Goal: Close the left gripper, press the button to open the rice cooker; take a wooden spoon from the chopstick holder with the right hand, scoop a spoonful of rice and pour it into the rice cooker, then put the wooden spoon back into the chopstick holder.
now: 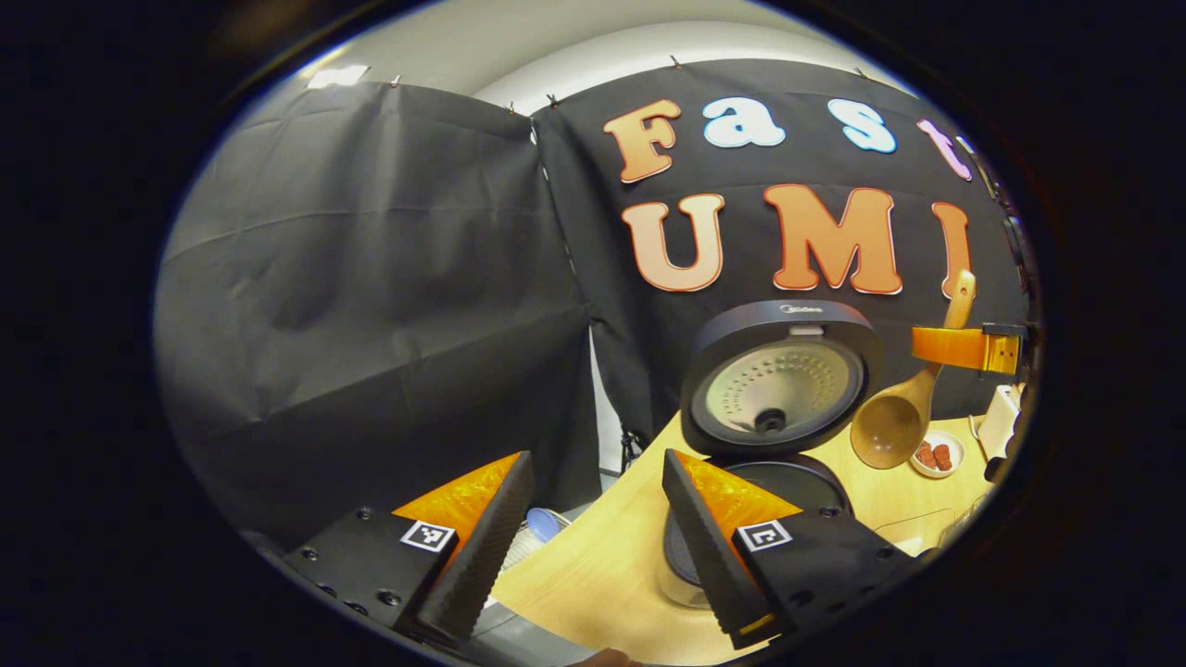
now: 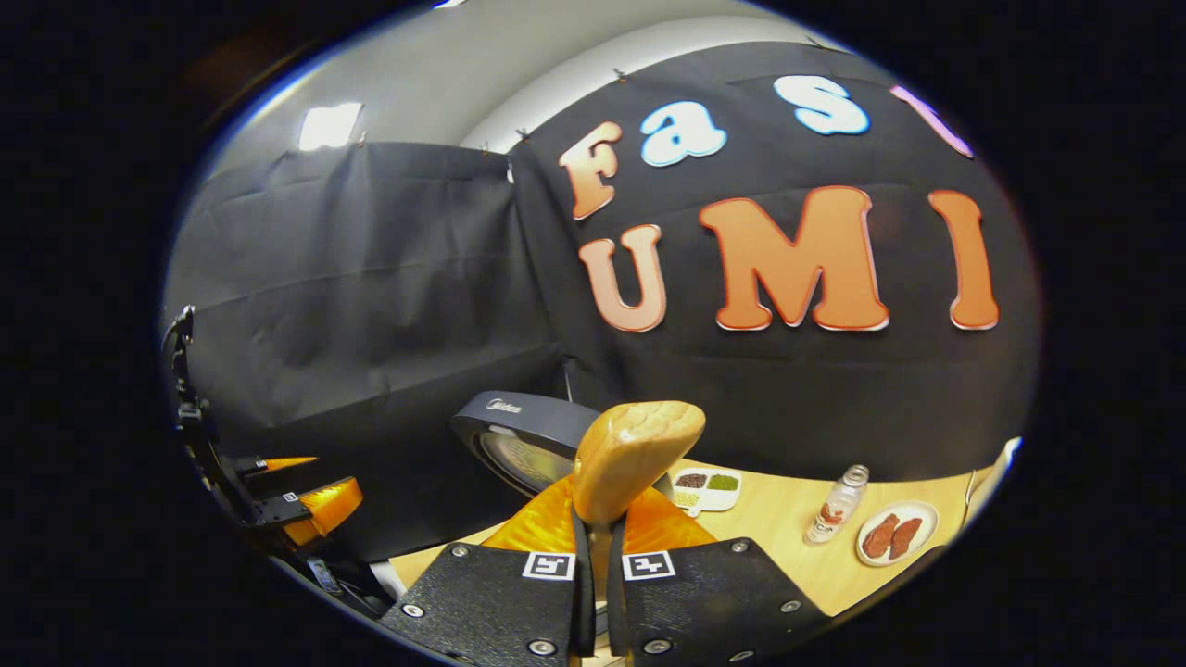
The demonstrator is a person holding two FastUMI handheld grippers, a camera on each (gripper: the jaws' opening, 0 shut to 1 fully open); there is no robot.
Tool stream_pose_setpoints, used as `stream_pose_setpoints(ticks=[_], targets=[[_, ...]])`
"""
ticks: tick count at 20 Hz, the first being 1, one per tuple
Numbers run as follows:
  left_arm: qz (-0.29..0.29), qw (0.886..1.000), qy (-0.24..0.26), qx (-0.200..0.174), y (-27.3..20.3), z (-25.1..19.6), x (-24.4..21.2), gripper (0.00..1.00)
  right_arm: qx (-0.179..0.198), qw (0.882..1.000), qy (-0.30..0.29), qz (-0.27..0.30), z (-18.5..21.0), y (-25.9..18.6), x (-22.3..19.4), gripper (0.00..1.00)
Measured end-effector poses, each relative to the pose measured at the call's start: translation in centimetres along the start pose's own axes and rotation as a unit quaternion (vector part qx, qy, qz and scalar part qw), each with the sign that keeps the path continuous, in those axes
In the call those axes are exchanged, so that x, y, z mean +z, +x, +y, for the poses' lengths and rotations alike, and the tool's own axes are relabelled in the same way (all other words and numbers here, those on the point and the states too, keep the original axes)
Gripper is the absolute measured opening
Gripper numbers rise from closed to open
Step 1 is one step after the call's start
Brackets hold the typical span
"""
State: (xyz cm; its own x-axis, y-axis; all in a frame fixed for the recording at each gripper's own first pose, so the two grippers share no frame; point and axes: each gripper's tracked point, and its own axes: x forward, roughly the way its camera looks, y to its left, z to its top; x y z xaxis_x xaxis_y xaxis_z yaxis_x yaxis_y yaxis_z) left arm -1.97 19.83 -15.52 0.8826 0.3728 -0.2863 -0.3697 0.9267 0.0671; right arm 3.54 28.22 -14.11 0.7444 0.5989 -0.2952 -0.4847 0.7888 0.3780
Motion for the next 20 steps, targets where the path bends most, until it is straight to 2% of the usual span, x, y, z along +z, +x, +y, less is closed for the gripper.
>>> stream_pose_setpoints(ticks=[4,8,14,19,20], targets=[[-0.001,1.0,-0.01,-0.015,-0.6,-2.9,0.6,0.97,-0.066,0.996,0.061,0.017,-7.0,-4.6,-2.2,0.05],[0.001,1.0,-0.003,-0.029,-0.4,-6.1,1.3,0.95,-0.147,0.985,0.092,0.023,-14.3,-10.5,-4.1,0.05],[-0.001,0.997,0.005,-0.072,-0.5,-12.1,2.2,0.95,-0.258,0.956,0.134,0.028,-23.3,-19.0,-7.1,0.05],[-0.007,0.995,0.017,-0.096,-0.7,-15.0,2.9,0.98,-0.319,0.934,0.154,0.037,-27.7,-23.7,-9.8,0.05],[-0.008,0.995,0.018,-0.097,-0.7,-15.3,3.1,0.96,-0.329,0.931,0.155,0.041,-28.3,-24.4,-10.6,0.05]])
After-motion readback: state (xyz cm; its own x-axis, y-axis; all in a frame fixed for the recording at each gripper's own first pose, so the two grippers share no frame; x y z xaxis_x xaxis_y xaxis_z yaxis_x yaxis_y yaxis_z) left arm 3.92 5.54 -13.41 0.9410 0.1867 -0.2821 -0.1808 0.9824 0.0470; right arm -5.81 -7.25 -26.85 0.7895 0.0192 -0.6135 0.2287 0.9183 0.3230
